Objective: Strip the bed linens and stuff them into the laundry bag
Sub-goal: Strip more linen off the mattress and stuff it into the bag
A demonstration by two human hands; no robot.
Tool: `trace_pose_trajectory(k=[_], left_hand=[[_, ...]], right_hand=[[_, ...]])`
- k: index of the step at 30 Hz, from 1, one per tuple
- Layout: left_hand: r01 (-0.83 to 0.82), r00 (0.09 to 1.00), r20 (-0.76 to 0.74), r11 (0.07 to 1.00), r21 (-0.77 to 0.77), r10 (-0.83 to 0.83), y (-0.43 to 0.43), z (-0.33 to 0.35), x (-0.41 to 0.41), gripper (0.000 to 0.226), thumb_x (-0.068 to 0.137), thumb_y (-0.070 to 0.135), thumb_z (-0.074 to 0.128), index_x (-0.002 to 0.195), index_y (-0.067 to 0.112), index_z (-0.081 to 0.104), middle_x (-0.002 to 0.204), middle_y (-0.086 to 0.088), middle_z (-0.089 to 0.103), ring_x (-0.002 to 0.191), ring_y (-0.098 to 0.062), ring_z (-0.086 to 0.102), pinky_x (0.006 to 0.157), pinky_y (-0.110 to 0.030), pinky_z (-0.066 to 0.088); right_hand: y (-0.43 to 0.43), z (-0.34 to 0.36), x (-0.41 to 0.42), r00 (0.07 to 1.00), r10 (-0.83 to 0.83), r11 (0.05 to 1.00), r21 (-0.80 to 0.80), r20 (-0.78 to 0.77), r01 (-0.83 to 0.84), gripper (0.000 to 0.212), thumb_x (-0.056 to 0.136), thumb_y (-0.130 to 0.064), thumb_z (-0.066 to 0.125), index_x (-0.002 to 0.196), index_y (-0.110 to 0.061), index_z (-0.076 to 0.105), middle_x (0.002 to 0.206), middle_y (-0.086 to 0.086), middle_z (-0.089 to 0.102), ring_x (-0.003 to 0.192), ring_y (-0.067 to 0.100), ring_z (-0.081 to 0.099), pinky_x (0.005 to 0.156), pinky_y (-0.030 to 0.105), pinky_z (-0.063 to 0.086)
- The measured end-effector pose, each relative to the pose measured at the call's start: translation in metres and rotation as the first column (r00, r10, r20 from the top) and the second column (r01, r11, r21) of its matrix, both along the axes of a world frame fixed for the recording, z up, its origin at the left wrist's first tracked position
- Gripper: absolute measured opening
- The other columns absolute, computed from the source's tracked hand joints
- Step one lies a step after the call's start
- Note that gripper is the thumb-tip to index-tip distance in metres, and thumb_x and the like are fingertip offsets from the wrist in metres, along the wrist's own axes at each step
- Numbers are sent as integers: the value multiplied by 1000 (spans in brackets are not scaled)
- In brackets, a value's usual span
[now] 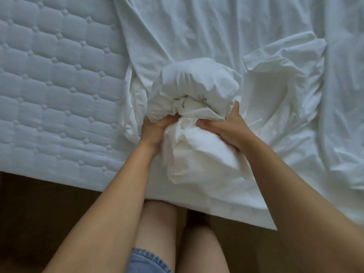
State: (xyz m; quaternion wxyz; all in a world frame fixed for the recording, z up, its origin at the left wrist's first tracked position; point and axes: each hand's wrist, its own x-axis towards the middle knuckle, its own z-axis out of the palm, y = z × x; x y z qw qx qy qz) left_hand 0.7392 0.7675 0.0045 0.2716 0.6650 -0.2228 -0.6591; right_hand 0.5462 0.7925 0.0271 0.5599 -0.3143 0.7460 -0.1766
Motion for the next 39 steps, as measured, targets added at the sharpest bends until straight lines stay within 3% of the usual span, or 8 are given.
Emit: trace_pose_trajectory(k=[9, 16, 18, 21, 25, 29, 34, 39], left_hand=[[471, 882, 25, 882, -33, -470, 56, 79, -18, 97, 32, 46, 87, 117, 19, 48, 112, 3, 65, 99, -17, 65, 89, -41, 54], [769, 621, -111, 631, -107, -776, 175, 155, -108, 101, 35, 43, 93, 124, 16, 54, 111, -2, 68, 96, -21, 69, 85, -41, 56], [837, 521, -132, 535, -112, -843, 224, 172, -137, 92, 40, 42, 92, 120, 20, 54, 107, 3, 68, 90, -15, 69, 81, -38, 57], [919, 334, -125, 352, -177, -934, 311, 197, -180, 34, 67, 24, 85, 91, 24, 61, 74, 12, 73, 65, -3, 69, 62, -25, 55], [973, 55, -91, 74, -217, -994, 420, 223, -228, 47, 62, 34, 85, 105, 24, 69, 92, 3, 75, 82, -17, 72, 76, -37, 57], [971, -82, -29, -73, -227, -996, 503, 233, -268, 25, 75, 27, 79, 93, 20, 63, 67, 12, 72, 59, -3, 68, 53, -20, 53], [964, -202, -53, -190, -186, -978, 573, 230, -327, 91, 41, 59, 88, 118, 19, 63, 105, -5, 72, 89, -26, 71, 83, -48, 57], [955, -261, -53, -249, -160, -964, 635, 225, -410, 98, 37, 55, 91, 121, 16, 60, 108, -6, 71, 90, -28, 71, 81, -46, 57]], right_hand=[[157, 78, 21, 838, -539, 835, -80, 79, 545, 116, 48, -53, 85, 140, -27, 21, 124, -14, 46, 116, 10, 48, 93, 26, 40], [333, 168, -13, 564, -824, 542, -222, 48, 810, 95, 55, -49, 81, 135, -34, 31, 125, -12, 49, 111, 9, 51, 87, 23, 42], [394, 186, -20, 490, -871, 463, -273, 34, 843, 93, 57, -51, 84, 135, -32, 37, 127, -13, 53, 111, 5, 53, 89, 22, 43], [491, 206, -26, 354, -935, 334, -285, 22, 899, 96, 50, -63, 78, 134, -29, 46, 124, -11, 60, 111, 9, 58, 93, 30, 47], [604, 225, -30, 129, -991, 113, -310, 29, 944, 65, 64, -49, 77, 120, -26, 53, 104, -17, 60, 94, 1, 58, 80, 21, 44], [684, 226, -35, -72, -997, -75, -335, 22, 939, 77, 59, -53, 75, 126, -25, 49, 108, -13, 57, 94, 8, 56, 82, 25, 41], [749, 222, -66, -173, -985, -168, -407, 23, 898, 98, 50, -68, 75, 136, -37, 39, 120, -23, 53, 103, 0, 54, 82, 21, 41], [808, 217, -132, -240, -971, -221, -463, 17, 859, 99, 52, -66, 74, 138, -36, 37, 124, -21, 53, 100, -7, 50, 74, 14, 38]])
